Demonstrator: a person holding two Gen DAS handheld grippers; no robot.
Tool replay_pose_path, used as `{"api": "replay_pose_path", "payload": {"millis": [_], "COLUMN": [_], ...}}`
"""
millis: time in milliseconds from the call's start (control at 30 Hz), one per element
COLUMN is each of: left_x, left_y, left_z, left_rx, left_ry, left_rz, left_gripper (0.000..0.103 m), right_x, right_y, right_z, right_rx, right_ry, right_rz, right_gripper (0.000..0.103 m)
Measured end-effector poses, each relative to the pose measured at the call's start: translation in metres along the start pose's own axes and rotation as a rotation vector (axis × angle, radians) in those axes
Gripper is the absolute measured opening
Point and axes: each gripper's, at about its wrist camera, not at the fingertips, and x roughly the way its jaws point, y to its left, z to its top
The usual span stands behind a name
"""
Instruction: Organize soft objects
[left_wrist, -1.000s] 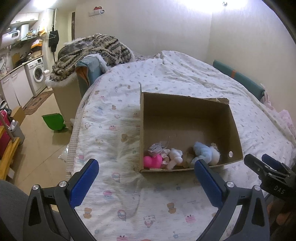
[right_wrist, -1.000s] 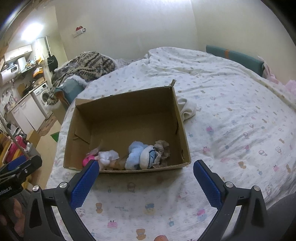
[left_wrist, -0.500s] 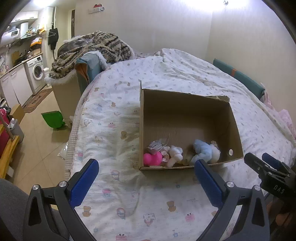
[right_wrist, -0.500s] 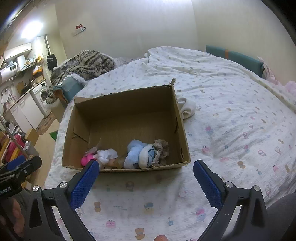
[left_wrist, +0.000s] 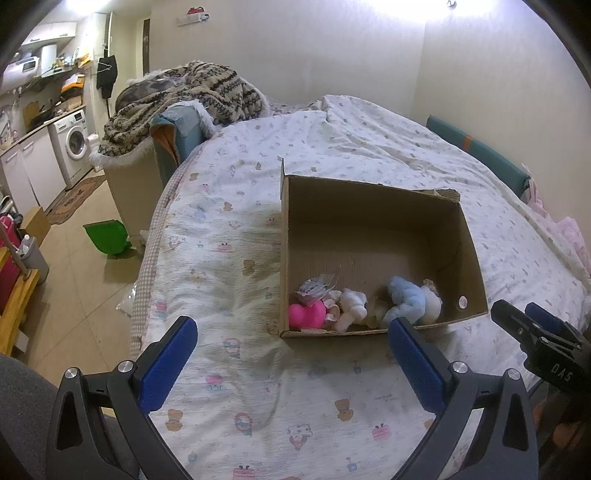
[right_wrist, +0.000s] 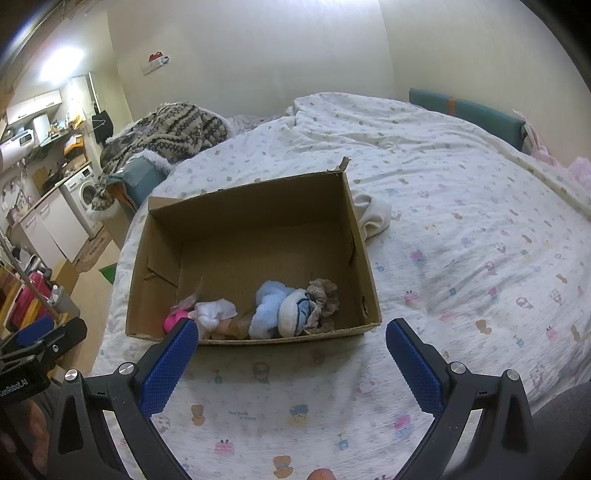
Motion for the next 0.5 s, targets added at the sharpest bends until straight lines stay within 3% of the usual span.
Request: {"api": "replay_pose_path", "payload": {"millis": [500], "left_x": [0.0003], "left_y": [0.0014], "left_z": [-0.0009], "left_rx": [-0.002], "left_ry": [0.004], "left_rz": [0.0], "left_gripper": [0.103], "right_x": [-0.0001], "right_y": [-0.0003], "right_z": [0.0002], "right_rx": [0.0], "right_ry": [-0.002], "right_rz": [0.001], "right_gripper": [0.103]}}
